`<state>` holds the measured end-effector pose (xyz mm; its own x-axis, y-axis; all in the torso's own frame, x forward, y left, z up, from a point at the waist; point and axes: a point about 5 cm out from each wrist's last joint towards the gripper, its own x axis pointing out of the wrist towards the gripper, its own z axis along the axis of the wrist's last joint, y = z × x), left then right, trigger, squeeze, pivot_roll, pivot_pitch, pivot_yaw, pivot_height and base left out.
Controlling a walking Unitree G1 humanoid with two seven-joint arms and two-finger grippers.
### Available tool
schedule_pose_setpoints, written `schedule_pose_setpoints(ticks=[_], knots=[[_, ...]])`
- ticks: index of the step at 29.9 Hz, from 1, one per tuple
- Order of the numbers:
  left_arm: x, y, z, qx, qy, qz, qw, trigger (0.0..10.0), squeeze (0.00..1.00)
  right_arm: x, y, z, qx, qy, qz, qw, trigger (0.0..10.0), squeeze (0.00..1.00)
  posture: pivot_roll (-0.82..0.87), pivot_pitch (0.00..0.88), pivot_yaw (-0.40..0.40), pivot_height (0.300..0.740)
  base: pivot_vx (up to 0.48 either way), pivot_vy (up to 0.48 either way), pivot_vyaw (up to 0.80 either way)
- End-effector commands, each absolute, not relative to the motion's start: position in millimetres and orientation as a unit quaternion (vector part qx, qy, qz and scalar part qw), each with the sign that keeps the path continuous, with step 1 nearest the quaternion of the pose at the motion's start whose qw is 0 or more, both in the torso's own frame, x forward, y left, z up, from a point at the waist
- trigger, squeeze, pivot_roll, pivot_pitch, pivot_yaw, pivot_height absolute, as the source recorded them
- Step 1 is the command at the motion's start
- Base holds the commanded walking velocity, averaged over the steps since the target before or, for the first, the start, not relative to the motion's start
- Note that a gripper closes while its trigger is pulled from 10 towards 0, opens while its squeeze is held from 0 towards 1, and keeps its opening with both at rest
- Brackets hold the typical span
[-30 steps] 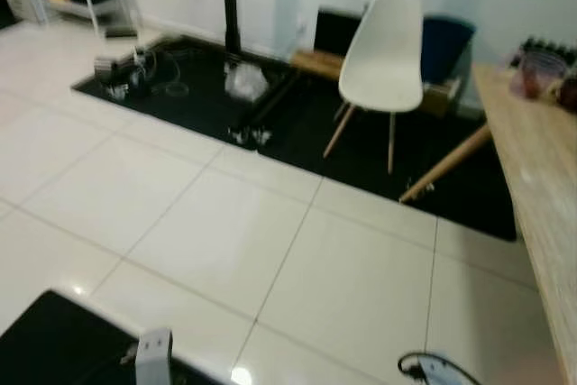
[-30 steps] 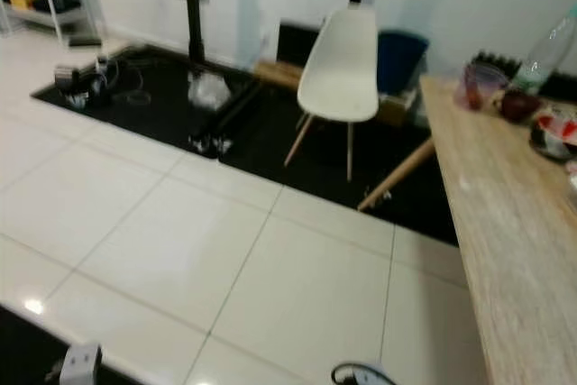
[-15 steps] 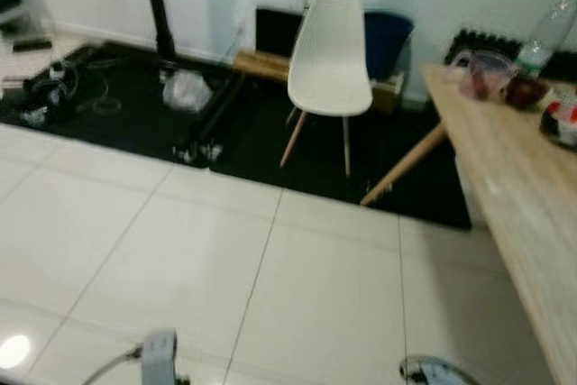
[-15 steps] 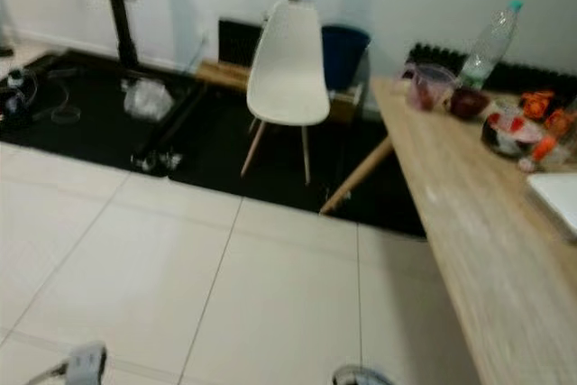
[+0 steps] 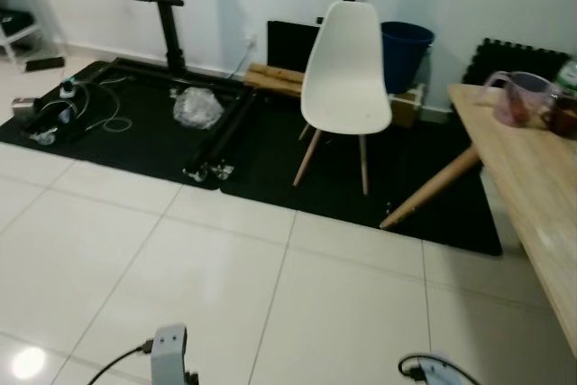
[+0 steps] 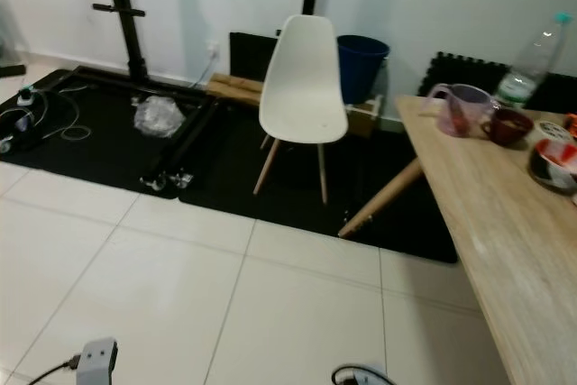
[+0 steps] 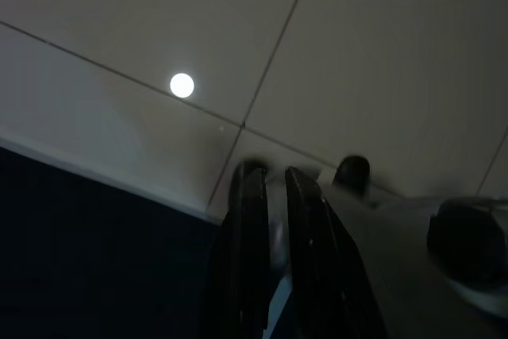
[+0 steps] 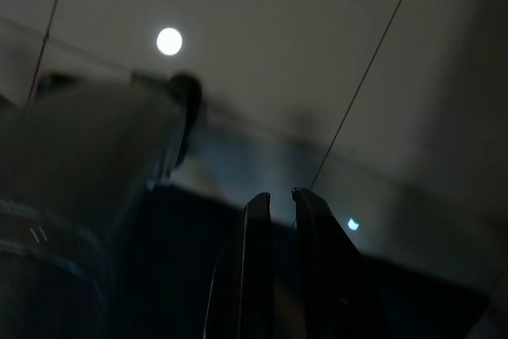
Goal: Restocking fridge
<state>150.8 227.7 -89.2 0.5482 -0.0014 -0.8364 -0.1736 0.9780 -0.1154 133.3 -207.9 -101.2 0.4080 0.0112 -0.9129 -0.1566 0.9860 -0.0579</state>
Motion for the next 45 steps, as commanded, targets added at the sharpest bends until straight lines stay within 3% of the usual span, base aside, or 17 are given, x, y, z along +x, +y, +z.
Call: schedule_pose_setpoints(ticks=[1, 11, 20, 27, 28, 35, 41, 45], knots=[[143, 229, -92, -0.088, 0.485, 0.056, 0.868, 10.0, 0.00, 132, -206, -102, -0.070, 0.542, 0.053, 0.836, 10.0, 0.00, 0.11, 0.000, -0.094, 0.740, 0.000, 0.000, 0.00], [125, 228, -99, -0.070, 0.508, 0.045, 0.857, 10.0, 0.00, 132, -205, -102, -0.077, 0.544, 0.057, 0.834, 10.0, 0.00, 0.11, 0.000, -0.099, 0.740, 0.000, 0.000, 0.00], [128, 229, -98, -0.060, 0.508, 0.043, 0.858, 10.0, 0.00, 132, -203, -103, -0.076, 0.545, 0.060, 0.833, 10.0, 0.00, 0.13, 0.000, -0.096, 0.740, 0.000, 0.000, 0.00], [137, 225, -96, -0.027, 0.511, 0.010, 0.859, 10.0, 0.00, 132, -201, -103, -0.069, 0.543, 0.051, 0.835, 10.0, 0.00, 0.19, 0.000, -0.039, 0.740, 0.000, 0.000, 0.00], [143, 229, -92, 0.005, 0.510, -0.021, 0.860, 10.0, 0.00, 133, -200, -103, -0.061, 0.540, 0.040, 0.839, 10.0, 0.00, 0.23, 0.000, 0.034, 0.740, 0.000, 0.000, 0.00], [139, 248, -88, 0.035, 0.515, -0.013, 0.856, 10.0, 0.00, 134, -195, -103, -0.036, 0.535, 0.022, 0.844, 10.0, 0.00, 0.23, 0.000, 0.066, 0.740, 0.000, 0.000, 0.00], [144, 250, -86, 0.016, 0.501, 0.008, 0.865, 10.0, 0.00, 135, -194, -103, -0.036, 0.538, 0.023, 0.842, 10.0, 0.00, 0.25, 0.000, 0.070, 0.740, 0.000, 0.000, 0.00], [149, 246, -85, 0.022, 0.503, -0.006, 0.864, 10.0, 0.00, 140, -191, -102, -0.045, 0.532, 0.030, 0.845, 10.0, 0.00, 0.28, 0.000, 0.114, 0.740, 0.000, 0.000, 0.00]])
